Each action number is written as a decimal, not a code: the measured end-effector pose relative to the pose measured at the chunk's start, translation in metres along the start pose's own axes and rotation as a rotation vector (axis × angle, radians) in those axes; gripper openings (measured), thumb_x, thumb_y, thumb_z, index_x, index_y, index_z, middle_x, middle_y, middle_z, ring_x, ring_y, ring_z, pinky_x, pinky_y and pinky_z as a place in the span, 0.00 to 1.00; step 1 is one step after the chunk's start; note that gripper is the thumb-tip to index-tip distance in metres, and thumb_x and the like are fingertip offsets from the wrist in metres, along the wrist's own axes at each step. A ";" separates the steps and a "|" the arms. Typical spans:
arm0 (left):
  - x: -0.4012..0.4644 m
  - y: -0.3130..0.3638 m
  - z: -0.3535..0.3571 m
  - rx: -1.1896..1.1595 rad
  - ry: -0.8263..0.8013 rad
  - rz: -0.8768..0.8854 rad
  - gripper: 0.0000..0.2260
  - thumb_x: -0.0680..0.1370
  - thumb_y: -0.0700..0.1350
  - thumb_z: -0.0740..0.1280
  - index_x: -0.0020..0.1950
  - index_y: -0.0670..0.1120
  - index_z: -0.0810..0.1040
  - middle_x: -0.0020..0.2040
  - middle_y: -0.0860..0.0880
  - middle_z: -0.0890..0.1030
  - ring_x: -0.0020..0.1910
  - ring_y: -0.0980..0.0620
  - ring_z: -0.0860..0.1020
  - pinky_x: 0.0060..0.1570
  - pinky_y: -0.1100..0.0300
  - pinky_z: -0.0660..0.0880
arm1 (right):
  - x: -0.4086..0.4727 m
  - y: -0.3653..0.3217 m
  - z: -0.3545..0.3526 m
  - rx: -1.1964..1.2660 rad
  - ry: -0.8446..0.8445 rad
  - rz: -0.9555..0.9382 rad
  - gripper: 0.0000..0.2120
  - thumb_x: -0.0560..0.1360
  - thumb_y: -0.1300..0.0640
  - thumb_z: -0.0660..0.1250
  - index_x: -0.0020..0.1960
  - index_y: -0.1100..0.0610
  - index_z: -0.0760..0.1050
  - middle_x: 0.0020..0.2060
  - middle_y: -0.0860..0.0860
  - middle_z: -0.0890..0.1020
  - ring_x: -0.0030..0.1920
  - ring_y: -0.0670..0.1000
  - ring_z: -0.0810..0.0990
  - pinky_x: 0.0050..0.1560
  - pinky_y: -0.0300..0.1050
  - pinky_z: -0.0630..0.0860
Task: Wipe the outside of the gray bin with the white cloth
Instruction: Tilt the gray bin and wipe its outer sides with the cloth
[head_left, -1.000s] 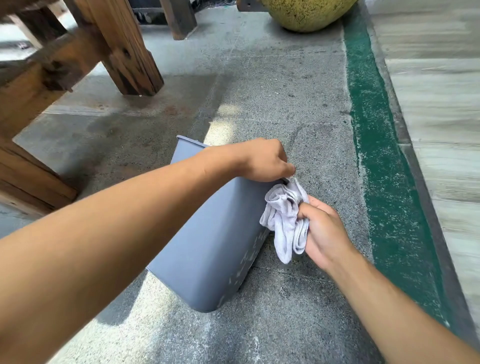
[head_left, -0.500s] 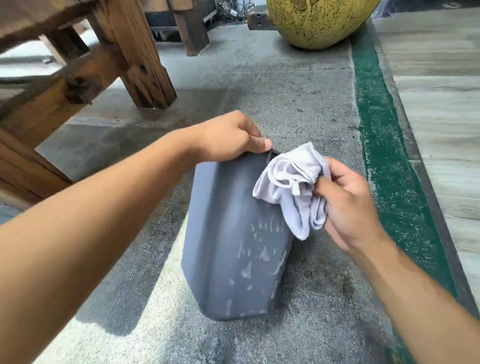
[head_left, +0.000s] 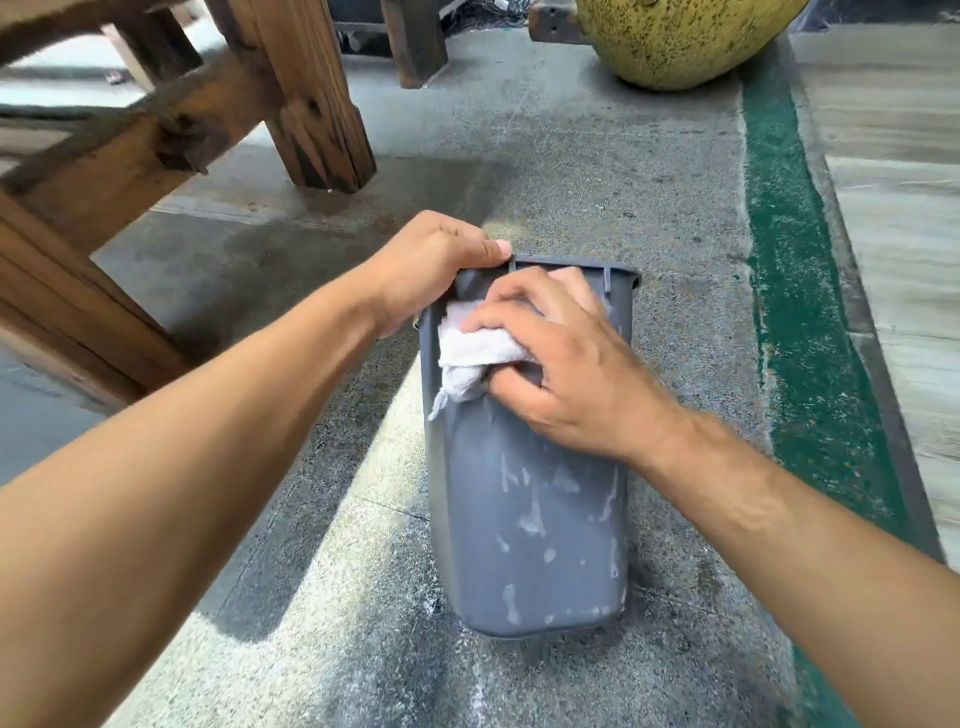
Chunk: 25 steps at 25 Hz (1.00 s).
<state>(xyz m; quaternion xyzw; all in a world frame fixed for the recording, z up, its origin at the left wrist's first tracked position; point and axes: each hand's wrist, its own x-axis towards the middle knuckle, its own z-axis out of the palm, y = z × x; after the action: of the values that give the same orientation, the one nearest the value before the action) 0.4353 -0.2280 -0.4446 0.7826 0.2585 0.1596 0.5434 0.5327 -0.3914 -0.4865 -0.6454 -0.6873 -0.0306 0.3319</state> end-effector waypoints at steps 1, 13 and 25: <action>0.000 -0.002 -0.001 0.010 0.024 -0.006 0.21 0.78 0.41 0.69 0.26 0.49 0.71 0.24 0.54 0.68 0.25 0.57 0.65 0.28 0.61 0.62 | -0.004 -0.004 0.004 -0.024 -0.046 -0.013 0.17 0.73 0.49 0.68 0.60 0.52 0.80 0.58 0.50 0.77 0.57 0.57 0.72 0.61 0.58 0.71; -0.003 -0.007 -0.014 0.244 0.166 -0.171 0.26 0.72 0.64 0.71 0.27 0.47 0.66 0.29 0.48 0.61 0.29 0.51 0.59 0.34 0.53 0.53 | -0.137 -0.061 0.051 -0.030 -0.401 -0.247 0.06 0.76 0.48 0.65 0.51 0.42 0.79 0.52 0.42 0.80 0.52 0.47 0.76 0.52 0.40 0.73; -0.004 -0.018 -0.019 0.173 0.116 -0.126 0.38 0.66 0.67 0.72 0.46 0.29 0.79 0.37 0.43 0.77 0.37 0.50 0.71 0.45 0.54 0.65 | -0.056 -0.007 -0.018 0.350 0.318 0.219 0.14 0.68 0.62 0.77 0.54 0.55 0.83 0.51 0.49 0.81 0.53 0.53 0.80 0.53 0.52 0.78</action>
<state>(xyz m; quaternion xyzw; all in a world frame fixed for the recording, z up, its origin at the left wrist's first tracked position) 0.4178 -0.2105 -0.4539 0.7983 0.3509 0.1470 0.4668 0.5305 -0.4494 -0.4978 -0.6358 -0.5475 0.0238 0.5436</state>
